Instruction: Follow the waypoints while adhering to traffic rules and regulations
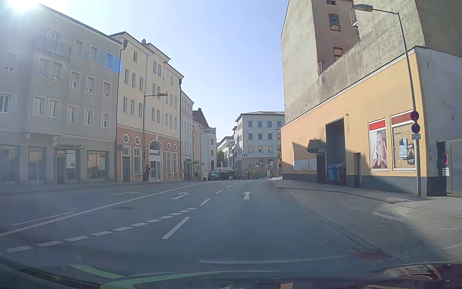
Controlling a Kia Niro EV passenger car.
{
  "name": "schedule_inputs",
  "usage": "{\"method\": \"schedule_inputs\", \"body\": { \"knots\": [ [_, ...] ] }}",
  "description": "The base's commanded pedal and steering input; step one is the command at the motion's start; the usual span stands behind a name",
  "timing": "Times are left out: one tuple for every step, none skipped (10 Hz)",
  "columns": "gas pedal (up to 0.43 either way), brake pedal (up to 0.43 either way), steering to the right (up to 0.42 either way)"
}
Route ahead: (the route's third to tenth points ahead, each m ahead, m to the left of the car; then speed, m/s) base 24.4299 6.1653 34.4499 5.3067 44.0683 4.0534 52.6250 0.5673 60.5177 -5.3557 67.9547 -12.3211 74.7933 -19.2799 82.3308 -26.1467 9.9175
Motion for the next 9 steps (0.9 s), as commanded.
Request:
{"method": "schedule_inputs", "body": {
  "knots": [
    [0.087,0.000,0.004],
    [0.087,0.000,0.004],
    [0.087,0.000,0.004],
    [0.087,0.000,0.004],
    [0.087,0.000,0.005],
    [0.000,0.000,0.005],
    [0.000,0.000,0.004],
    [0.000,0.000,0.004],
    [0.000,0.000,0.004]
  ]
}}
